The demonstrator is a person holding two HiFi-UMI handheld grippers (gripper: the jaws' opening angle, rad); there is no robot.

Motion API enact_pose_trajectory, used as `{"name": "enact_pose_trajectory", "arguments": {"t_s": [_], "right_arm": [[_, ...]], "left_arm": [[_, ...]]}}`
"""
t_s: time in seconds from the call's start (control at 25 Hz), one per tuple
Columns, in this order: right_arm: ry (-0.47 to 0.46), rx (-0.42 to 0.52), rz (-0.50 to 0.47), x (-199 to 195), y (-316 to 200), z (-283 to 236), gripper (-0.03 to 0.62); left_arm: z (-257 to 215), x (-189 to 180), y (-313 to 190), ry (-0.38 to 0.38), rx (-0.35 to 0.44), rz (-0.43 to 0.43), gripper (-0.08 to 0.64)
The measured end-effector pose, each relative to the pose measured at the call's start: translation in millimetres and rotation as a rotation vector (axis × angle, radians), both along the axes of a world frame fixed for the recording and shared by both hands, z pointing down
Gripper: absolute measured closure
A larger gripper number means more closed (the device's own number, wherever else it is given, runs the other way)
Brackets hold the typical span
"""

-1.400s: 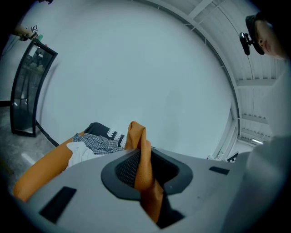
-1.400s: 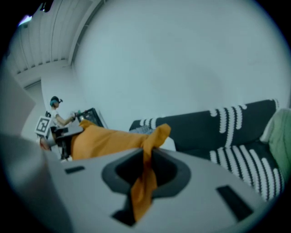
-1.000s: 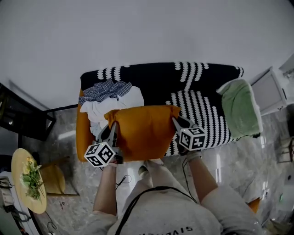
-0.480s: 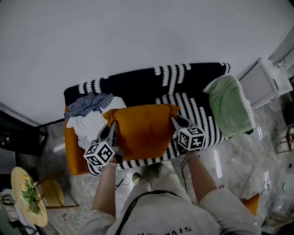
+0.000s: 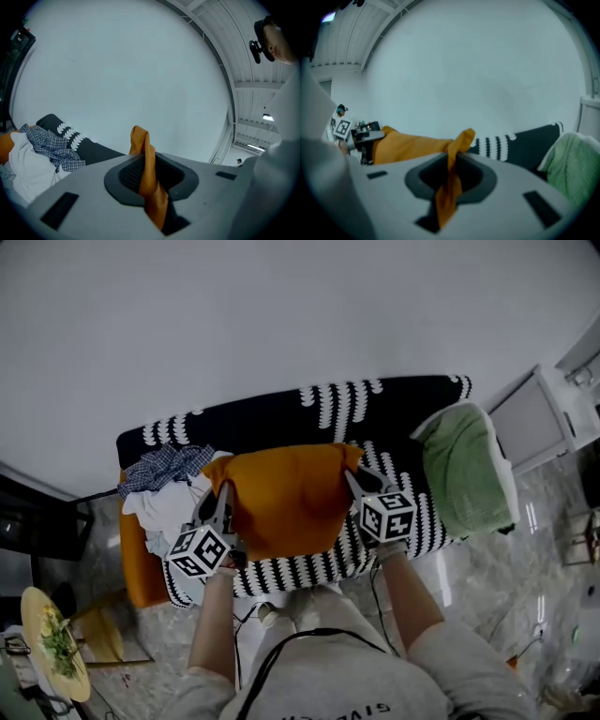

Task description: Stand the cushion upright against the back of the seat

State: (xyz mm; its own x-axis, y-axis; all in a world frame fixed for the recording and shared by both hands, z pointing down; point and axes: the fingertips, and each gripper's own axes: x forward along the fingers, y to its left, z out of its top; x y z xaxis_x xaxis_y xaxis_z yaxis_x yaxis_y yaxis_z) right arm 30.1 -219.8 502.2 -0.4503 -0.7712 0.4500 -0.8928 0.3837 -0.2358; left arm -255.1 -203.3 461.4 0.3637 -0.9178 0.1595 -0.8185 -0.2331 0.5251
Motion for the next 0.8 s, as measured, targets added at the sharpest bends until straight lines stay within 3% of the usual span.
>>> {"name": "enact_pose_trajectory", "arguments": {"t_s": [0.24,0.56,0.68,0.8], "right_arm": [[0.038,0.001,-0.032,27,-40,7,0.526],[0.281,-0.033,-0.125,55,-66,40,0.525],[0.33,-0.085,-0.107,71,-74,53,0.51],[0.294,-0.15,-0.04,90,-80,58,0.467]], "left_arm": [[4,26,-35,0.003,0.017,-0.025,0.479],[10,60,-66,-0.035,0.026,-0.035,0.479],[13,75,-72,-0.038,0.036,-0.033,0.479],[15,87,-83,-0.05,0.036,-0.032,0.479]]}}
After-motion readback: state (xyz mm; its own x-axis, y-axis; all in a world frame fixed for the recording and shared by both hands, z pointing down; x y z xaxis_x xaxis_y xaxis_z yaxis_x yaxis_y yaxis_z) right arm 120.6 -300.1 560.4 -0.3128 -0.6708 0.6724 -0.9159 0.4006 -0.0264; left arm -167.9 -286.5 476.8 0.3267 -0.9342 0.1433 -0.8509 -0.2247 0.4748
